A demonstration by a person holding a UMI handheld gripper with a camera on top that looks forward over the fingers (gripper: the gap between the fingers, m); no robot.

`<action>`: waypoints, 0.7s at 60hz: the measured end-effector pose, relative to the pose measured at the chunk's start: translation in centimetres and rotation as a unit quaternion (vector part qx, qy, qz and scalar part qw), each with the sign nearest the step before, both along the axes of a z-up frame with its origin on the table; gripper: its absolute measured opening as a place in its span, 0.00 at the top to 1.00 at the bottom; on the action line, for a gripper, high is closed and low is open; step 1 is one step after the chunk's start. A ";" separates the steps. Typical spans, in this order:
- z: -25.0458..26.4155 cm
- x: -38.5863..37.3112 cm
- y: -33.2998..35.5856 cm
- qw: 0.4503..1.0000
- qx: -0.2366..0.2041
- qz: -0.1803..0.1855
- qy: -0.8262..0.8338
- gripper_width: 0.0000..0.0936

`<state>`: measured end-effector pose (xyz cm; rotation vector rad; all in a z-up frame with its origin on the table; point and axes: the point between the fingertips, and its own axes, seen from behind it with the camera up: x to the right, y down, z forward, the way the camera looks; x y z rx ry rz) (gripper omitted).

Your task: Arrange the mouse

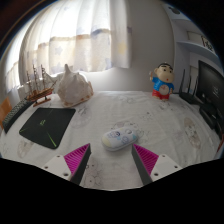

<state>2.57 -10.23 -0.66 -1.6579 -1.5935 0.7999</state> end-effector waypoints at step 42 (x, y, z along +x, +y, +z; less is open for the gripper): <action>-1.1 -8.8 0.6 1.000 0.008 0.004 -0.010 0.51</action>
